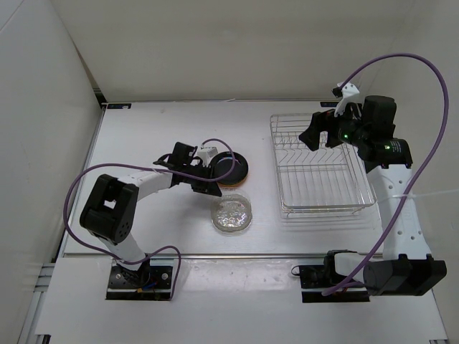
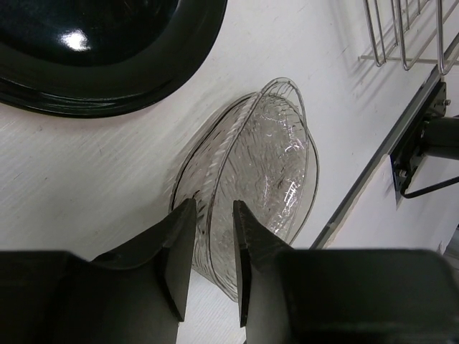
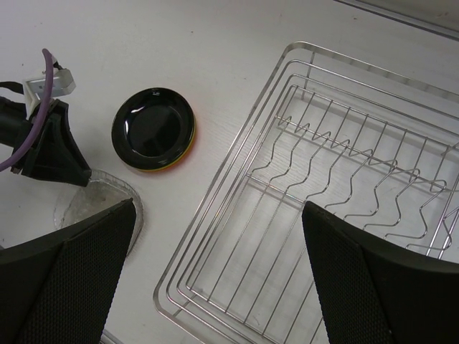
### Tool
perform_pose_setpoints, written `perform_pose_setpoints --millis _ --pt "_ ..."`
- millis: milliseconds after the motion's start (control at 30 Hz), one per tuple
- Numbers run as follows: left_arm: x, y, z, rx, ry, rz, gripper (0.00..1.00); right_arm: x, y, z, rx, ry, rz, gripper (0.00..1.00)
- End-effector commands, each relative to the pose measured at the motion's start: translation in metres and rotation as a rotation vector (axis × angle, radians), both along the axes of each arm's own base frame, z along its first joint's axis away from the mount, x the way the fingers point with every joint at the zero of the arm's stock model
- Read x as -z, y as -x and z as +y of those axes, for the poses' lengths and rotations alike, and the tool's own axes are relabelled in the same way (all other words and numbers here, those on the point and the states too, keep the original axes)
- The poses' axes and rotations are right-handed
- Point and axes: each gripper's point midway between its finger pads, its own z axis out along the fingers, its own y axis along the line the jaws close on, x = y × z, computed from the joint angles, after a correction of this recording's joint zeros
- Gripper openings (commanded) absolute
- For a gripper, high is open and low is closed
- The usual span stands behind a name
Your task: Unload the plates from the dish rack
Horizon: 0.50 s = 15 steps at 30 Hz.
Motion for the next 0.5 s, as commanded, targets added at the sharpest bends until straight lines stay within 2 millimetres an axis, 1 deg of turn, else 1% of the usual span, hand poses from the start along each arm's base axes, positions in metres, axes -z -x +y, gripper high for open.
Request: perform_pose_setpoints --millis 0,33,200,300,400,433,467 --pt "-0.0265 -0.006 -0.0057 0.014 0.037 -0.066 0.38 -0.0164 0.0047 0.0032 -0.025 -0.014 -0.062 1.0" --pt "-0.0265 -0.006 -0.0057 0.014 0.037 -0.066 0.38 -0.0192 0.0068 0.0032 -0.025 -0.014 -0.071 1.0" --pt "-0.0296 -0.0061 -0.0058 0.014 0.041 -0.075 0.38 -0.0192 0.0068 0.0032 -0.025 -0.014 -0.071 1.0" --pt "-0.0266 -0.0075 -0.003 0.006 0.02 -0.08 0.37 -0.0192 0.0068 0.0032 -0.025 -0.014 -0.071 1.0" --pt "-0.0287 -0.009 -0.002 0.006 0.016 -0.099 0.37 -0.0192 0.0068 0.0032 -0.025 -0.014 -0.071 1.0" --pt "-0.0243 -0.0073 0.0001 0.001 0.005 -0.092 0.36 -0.0192 0.0068 0.0032 -0.025 -0.014 -0.071 1.0" --pt "-0.0243 -0.0073 0.0001 0.0 0.005 -0.092 0.36 -0.0192 0.0068 0.0032 -0.025 -0.014 -0.071 1.0"
